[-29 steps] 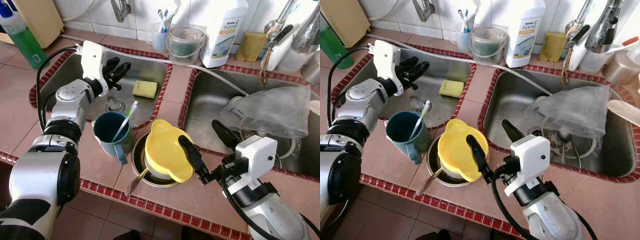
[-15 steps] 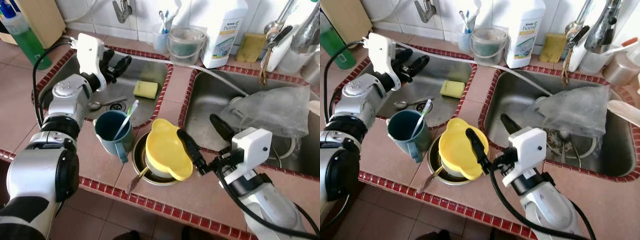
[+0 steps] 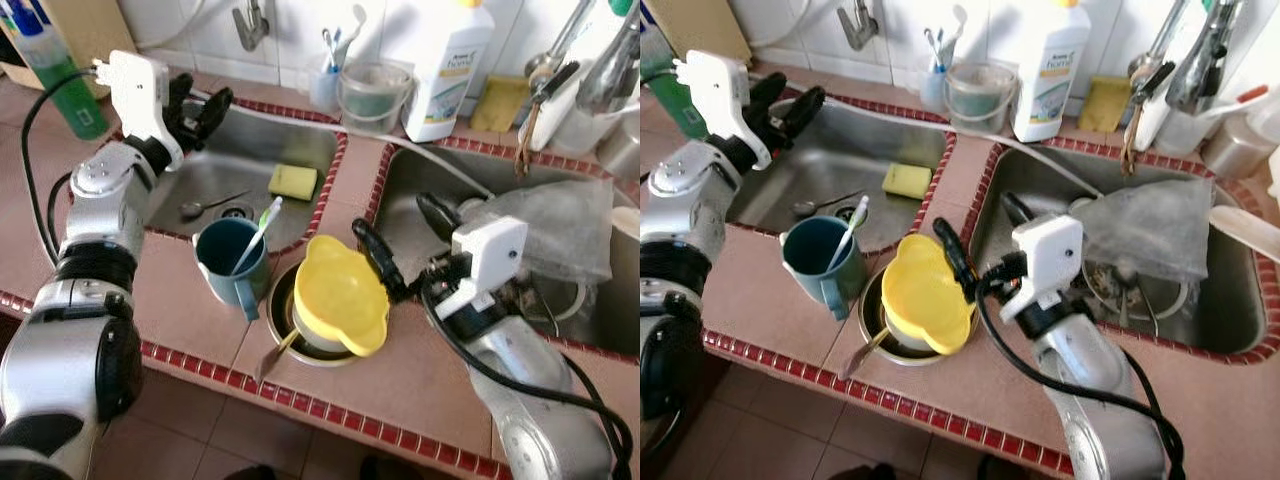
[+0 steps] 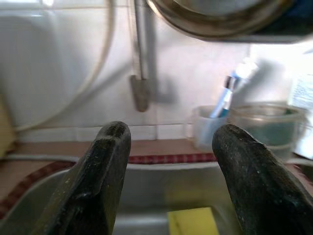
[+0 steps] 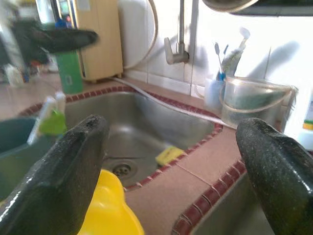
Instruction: Kitchen organization
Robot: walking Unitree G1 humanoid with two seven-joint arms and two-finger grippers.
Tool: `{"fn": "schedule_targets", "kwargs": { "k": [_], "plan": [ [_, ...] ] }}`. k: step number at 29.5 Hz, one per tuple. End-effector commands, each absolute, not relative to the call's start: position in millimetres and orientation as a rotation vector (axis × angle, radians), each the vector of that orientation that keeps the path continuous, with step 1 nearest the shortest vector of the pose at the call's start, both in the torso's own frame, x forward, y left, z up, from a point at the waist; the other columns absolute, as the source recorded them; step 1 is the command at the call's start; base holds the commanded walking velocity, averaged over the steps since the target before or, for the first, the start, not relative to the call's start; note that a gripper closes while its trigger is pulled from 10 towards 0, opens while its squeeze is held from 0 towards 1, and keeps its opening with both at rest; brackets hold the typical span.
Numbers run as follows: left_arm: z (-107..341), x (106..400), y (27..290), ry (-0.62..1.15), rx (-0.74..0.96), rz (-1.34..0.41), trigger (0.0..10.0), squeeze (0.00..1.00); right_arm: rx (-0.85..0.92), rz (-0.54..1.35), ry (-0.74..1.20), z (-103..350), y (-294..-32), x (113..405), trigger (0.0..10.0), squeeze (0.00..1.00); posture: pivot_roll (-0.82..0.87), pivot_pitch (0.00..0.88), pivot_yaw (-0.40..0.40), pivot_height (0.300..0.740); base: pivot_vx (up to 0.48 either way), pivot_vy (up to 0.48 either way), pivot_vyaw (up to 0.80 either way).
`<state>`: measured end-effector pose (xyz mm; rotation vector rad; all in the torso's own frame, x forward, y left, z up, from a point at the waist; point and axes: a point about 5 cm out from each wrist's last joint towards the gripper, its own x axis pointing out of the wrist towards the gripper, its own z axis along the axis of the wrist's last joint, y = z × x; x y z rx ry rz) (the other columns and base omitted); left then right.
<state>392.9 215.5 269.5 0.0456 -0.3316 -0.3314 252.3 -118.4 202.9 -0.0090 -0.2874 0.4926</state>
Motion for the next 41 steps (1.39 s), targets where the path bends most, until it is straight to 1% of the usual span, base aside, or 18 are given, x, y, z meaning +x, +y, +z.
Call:
{"fn": "schedule_targets", "kwargs": {
  "k": [1, 6, 9, 13, 15, 19, 21, 22, 26, 36, 41],
  "plan": [
    [275, 387, 221, -0.360, 0.038, -0.303, 10.0, 0.00, -0.015, 0.484, -0.302, 203, -121, 256, 10.0, 0.00, -0.07, 0.080, 0.024, 0.740, 0.000, 0.000, 0.00],
    [273, 370, 224, -0.383, 0.018, -0.253, 10.0, 0.00, -0.021, 0.462, -0.325, 201, -123, 264, 10.0, 0.00, -0.06, 0.065, 0.014, 0.740, 0.000, 0.000, 0.00],
    [269, 361, 221, -0.379, -0.017, -0.225, 10.0, 0.00, -0.020, 0.453, -0.336, 199, -123, 267, 10.0, 0.00, -0.05, 0.055, 0.005, 0.740, 0.000, 0.000, 0.00],
    [260, 350, 211, -0.358, -0.004, -0.217, 10.0, 0.00, -0.020, 0.423, -0.347, 198, -122, 270, 10.0, 0.00, -0.04, 0.046, -0.004, 0.740, 0.000, 0.000, 0.00],
    [253, 342, 203, -0.349, 0.036, -0.190, 10.0, 0.00, 0.005, 0.388, -0.348, 197, -123, 272, 10.0, 0.00, -0.04, 0.040, -0.009, 0.740, 0.000, 0.000, 0.00],
    [242, 325, 189, -0.334, 0.013, -0.148, 10.0, 0.00, 0.021, 0.377, -0.350, 194, -117, 274, 10.0, 0.00, -0.03, 0.029, -0.016, 0.740, 0.000, 0.000, 0.00],
    [240, 322, 187, -0.338, 0.020, -0.150, 10.0, 0.00, 0.022, 0.377, -0.350, 193, -116, 275, 10.0, 0.00, -0.03, 0.028, -0.017, 0.740, 0.000, 0.000, 0.00],
    [235, 313, 181, -0.336, 0.026, -0.161, 10.0, 0.00, 0.024, 0.380, -0.352, 192, -114, 275, 10.0, 0.00, -0.02, 0.027, -0.022, 0.740, 0.000, 0.000, 0.00],
    [228, 300, 174, -0.317, 0.005, -0.158, 10.0, 0.00, 0.026, 0.380, -0.349, 189, -113, 276, 10.0, 0.00, -0.02, 0.027, -0.028, 0.740, 0.000, 0.000, 0.00],
    [223, 284, 167, -0.304, 0.023, -0.209, 10.0, 0.00, 0.015, 0.387, -0.333, 182, -115, 277, 10.0, 0.00, -0.01, 0.035, -0.036, 0.740, 0.000, 0.000, 0.00],
    [218, 275, 157, -0.274, 0.032, -0.269, 10.0, 0.00, 0.022, 0.419, -0.318, 179, -112, 275, 10.0, 0.00, -0.01, 0.043, -0.039, 0.740, 0.000, 0.000, 0.00]
  ]
}}
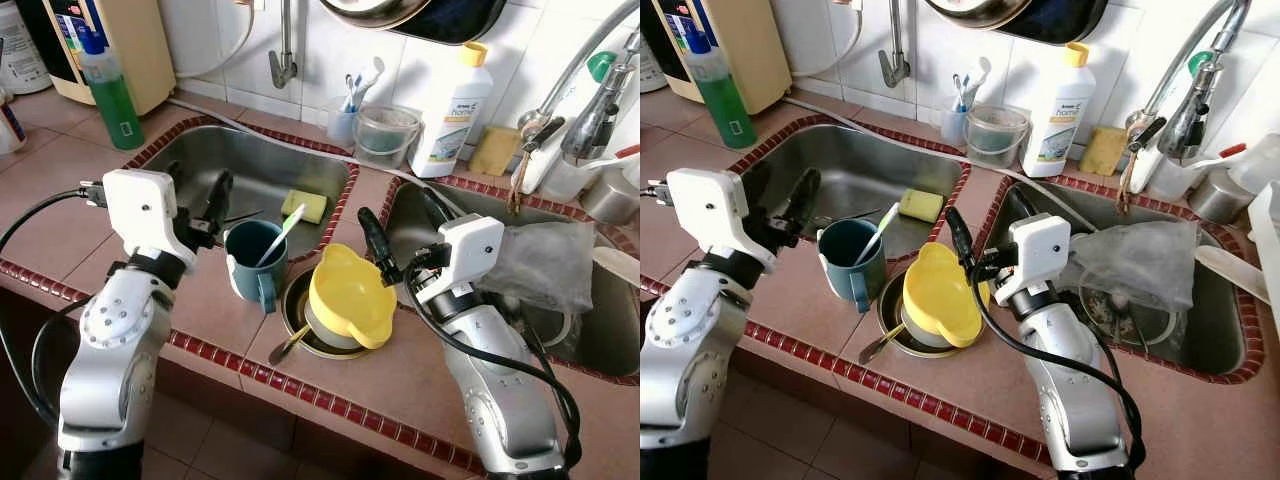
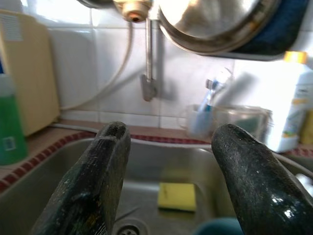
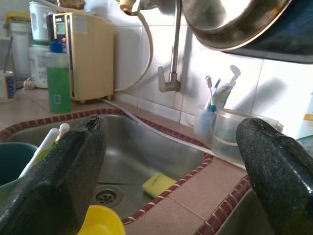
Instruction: Kitchen organization
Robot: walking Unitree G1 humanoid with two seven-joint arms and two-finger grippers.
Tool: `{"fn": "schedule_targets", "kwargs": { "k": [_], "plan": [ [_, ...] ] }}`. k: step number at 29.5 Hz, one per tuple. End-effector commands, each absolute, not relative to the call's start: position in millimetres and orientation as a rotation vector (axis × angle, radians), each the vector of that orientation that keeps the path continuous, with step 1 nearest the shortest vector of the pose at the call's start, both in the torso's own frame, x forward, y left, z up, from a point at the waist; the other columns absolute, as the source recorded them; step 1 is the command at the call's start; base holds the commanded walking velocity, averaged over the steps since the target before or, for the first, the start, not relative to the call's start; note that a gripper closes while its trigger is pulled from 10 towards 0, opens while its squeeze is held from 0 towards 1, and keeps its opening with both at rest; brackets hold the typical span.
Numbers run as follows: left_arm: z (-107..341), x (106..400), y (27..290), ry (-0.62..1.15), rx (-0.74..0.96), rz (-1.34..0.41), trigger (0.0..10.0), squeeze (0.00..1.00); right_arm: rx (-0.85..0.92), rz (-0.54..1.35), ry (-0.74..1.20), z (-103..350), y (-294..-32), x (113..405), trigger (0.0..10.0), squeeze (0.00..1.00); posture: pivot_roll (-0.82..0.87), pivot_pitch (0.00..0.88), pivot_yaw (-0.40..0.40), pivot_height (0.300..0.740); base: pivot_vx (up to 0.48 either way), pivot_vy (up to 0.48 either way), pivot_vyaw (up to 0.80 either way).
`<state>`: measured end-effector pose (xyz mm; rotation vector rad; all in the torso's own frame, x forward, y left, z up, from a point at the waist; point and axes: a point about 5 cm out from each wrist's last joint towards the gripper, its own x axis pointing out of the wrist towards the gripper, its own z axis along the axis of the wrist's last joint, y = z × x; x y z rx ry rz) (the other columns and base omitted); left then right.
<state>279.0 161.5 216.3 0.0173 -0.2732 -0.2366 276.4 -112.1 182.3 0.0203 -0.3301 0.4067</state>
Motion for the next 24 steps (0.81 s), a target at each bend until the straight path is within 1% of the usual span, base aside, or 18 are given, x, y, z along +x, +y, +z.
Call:
{"fn": "schedule_targets", "kwargs": {
  "k": [1, 13, 23, 24],
  "plan": [
    [218, 275, 157, -0.274, 0.032, -0.269, 10.0, 0.00, 0.022, 0.419, -0.318, 179, -112, 275, 10.0, 0.00, -0.01, 0.043, -0.039, 0.740, 0.000, 0.000, 0.00],
    [207, 261, 151, -0.219, 0.030, -0.323, 10.0, 0.00, 0.022, 0.523, -0.271, 170, -107, 252, 10.0, 0.00, -0.01, 0.064, -0.040, 0.740, 0.000, 0.000, 0.00],
    [202, 254, 152, -0.177, 0.059, -0.369, 10.0, 0.00, -0.002, 0.577, -0.242, 170, -117, 240, 10.0, 0.00, -0.02, 0.076, -0.032, 0.740, 0.000, 0.000, 0.00],
    [201, 252, 151, -0.170, 0.074, -0.394, 10.0, 0.00, -0.004, 0.581, -0.239, 170, -118, 239, 10.0, 0.00, -0.02, 0.077, -0.032, 0.740, 0.000, 0.000, 0.00]
  ]
}}
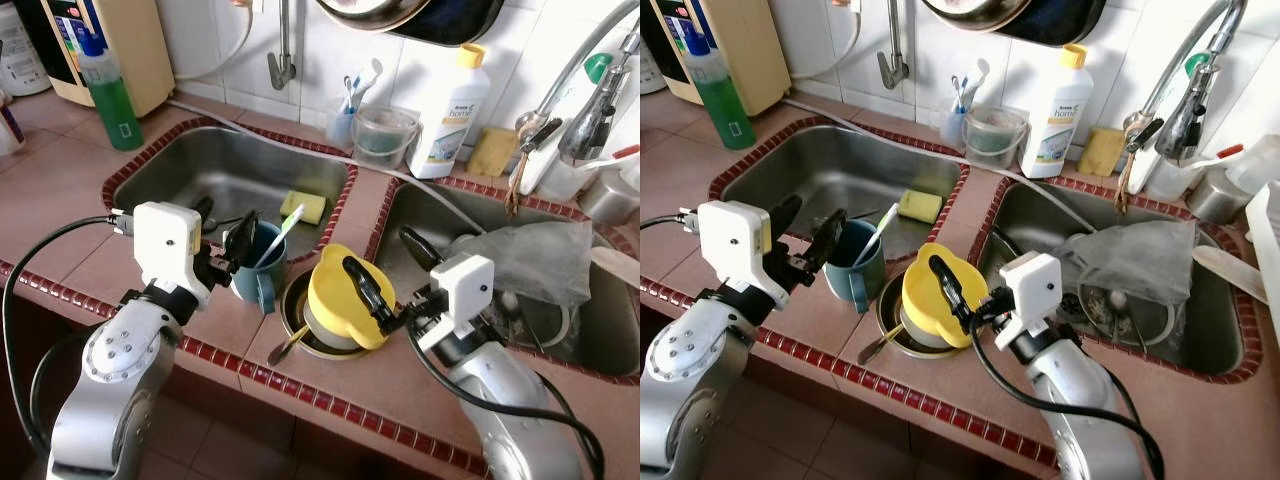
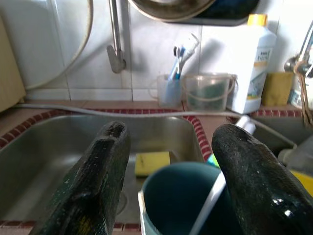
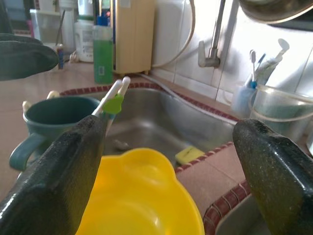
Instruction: Kitchen organization
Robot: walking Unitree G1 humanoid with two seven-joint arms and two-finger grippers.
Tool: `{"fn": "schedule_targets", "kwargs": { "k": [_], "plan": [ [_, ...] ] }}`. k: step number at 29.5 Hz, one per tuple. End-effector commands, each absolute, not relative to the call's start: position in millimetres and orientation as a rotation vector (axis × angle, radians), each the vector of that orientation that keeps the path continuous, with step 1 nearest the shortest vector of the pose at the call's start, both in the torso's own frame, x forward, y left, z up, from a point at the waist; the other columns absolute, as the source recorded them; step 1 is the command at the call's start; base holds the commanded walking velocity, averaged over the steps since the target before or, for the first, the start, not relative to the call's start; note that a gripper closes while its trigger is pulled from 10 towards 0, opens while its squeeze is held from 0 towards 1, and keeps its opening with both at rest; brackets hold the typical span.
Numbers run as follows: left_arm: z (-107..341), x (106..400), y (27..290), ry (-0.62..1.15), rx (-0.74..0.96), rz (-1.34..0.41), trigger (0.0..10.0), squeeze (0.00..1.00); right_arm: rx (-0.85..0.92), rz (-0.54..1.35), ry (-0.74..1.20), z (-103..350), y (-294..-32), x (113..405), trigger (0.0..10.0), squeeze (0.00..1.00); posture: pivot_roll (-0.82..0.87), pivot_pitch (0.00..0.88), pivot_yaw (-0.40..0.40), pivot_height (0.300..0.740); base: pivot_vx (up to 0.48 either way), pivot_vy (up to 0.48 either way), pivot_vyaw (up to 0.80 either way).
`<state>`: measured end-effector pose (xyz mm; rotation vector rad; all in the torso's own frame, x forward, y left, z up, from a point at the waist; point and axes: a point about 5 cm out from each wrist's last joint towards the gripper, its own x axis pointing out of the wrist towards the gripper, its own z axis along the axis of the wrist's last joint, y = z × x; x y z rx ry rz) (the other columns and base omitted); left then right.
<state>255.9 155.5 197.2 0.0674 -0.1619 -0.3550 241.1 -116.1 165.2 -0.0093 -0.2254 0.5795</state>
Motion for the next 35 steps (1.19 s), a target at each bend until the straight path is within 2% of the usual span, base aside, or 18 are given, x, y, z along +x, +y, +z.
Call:
{"fn": "schedule_targets", "kwargs": {
  "k": [1, 14, 35],
  "plan": [
    [200, 252, 150, -0.169, 0.078, -0.401, 10.0, 0.00, -0.005, 0.583, -0.238, 171, -118, 239, 10.0, 0.00, -0.02, 0.078, -0.030, 0.740, 0.000, 0.000, 0.00],
    [195, 254, 145, -0.127, 0.100, -0.504, 10.0, 0.00, 0.003, 0.612, -0.229, 173, -113, 237, 10.0, 0.00, -0.03, 0.077, -0.021, 0.740, 0.000, 0.000, 0.00],
    [187, 281, 114, -0.042, 0.099, -0.600, 10.0, 0.00, 0.020, 0.610, -0.243, 175, -104, 233, 10.0, 0.00, -0.07, 0.058, 0.017, 0.740, 0.000, 0.000, 0.00]
  ]
}}
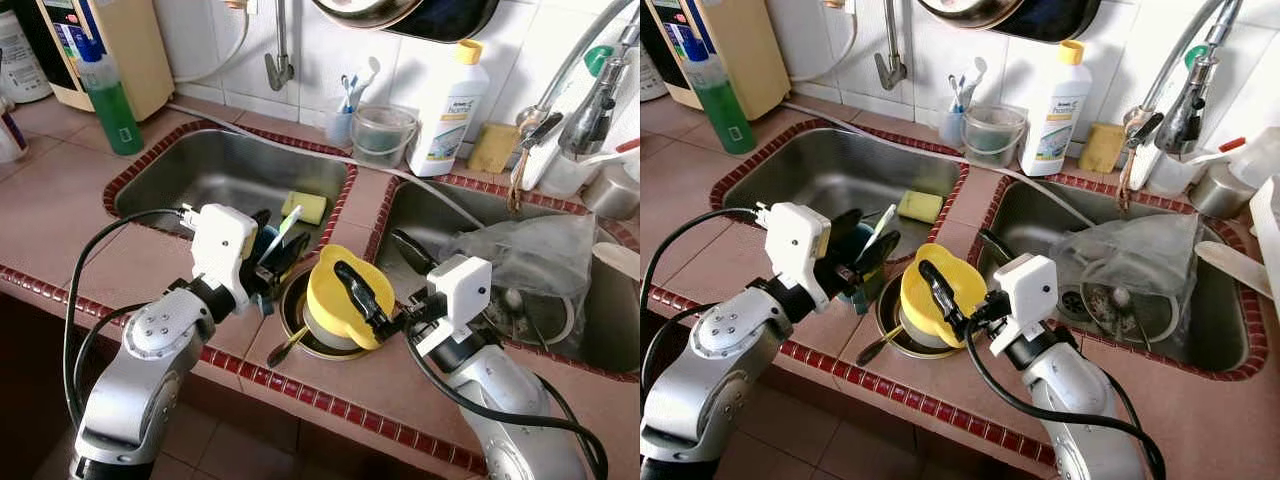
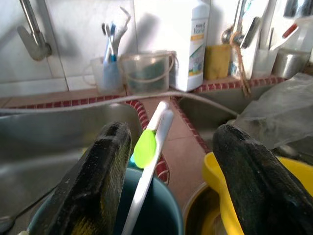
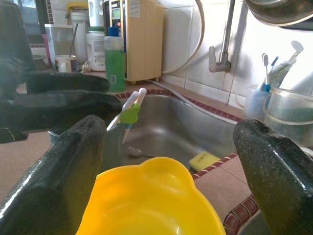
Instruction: Kitchen organization
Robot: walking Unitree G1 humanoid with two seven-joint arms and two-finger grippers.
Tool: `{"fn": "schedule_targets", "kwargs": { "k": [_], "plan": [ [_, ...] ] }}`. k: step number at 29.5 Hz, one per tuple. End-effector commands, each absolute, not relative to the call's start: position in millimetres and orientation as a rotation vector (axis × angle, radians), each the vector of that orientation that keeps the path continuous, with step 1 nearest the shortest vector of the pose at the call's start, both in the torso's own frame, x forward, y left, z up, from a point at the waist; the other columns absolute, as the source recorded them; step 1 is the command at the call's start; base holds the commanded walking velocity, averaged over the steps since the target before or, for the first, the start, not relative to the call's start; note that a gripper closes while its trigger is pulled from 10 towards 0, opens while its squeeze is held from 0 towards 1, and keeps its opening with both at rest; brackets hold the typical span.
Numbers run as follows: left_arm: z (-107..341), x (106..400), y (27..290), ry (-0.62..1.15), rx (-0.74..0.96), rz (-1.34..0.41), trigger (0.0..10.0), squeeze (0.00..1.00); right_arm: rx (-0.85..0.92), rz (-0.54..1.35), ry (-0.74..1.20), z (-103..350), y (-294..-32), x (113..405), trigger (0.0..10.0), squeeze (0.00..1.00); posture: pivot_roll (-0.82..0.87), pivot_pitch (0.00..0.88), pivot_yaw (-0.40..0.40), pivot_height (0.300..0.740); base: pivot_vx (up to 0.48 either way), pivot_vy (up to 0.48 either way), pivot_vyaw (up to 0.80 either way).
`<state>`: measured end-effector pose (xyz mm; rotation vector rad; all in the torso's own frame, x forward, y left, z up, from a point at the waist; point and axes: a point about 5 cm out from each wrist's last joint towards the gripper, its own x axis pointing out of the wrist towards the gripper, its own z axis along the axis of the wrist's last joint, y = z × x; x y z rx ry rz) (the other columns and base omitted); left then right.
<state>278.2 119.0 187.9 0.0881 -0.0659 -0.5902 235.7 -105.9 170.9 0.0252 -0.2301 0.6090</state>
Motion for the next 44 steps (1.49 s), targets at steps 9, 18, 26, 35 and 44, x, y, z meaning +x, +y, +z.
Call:
{"fn": "schedule_targets", "kwargs": {
  "k": [9, 18, 26, 35, 44],
  "plan": [
    [187, 294, 105, -0.002, 0.119, -0.584, 10.0, 0.00, 0.026, 0.597, -0.247, 176, -103, 230, 10.0, 0.00, -0.08, 0.058, 0.035, 0.740, 0.000, 0.000, 0.00],
    [194, 303, 104, 0.007, 0.149, -0.568, 10.0, 0.00, 0.031, 0.577, -0.248, 176, -102, 228, 10.0, 0.00, -0.09, 0.059, 0.049, 0.740, 0.000, 0.000, 0.00],
    [194, 307, 104, 0.023, 0.197, -0.538, 10.0, 0.00, 0.031, 0.570, -0.249, 176, -102, 227, 10.0, 0.00, -0.09, 0.062, 0.052, 0.740, 0.000, 0.000, 0.00],
    [191, 310, 106, 0.073, 0.226, -0.510, 0.8, 0.00, 0.033, 0.580, -0.243, 175, -100, 225, 10.0, 0.00, -0.09, 0.063, 0.052, 0.740, 0.000, 0.000, 0.00],
    [195, 313, 107, 0.066, 0.224, -0.501, 0.0, 0.00, 0.025, 0.590, -0.236, 174, -99, 224, 10.0, 0.00, -0.09, 0.063, 0.057, 0.740, 0.000, 0.000, 0.00]
  ]
}}
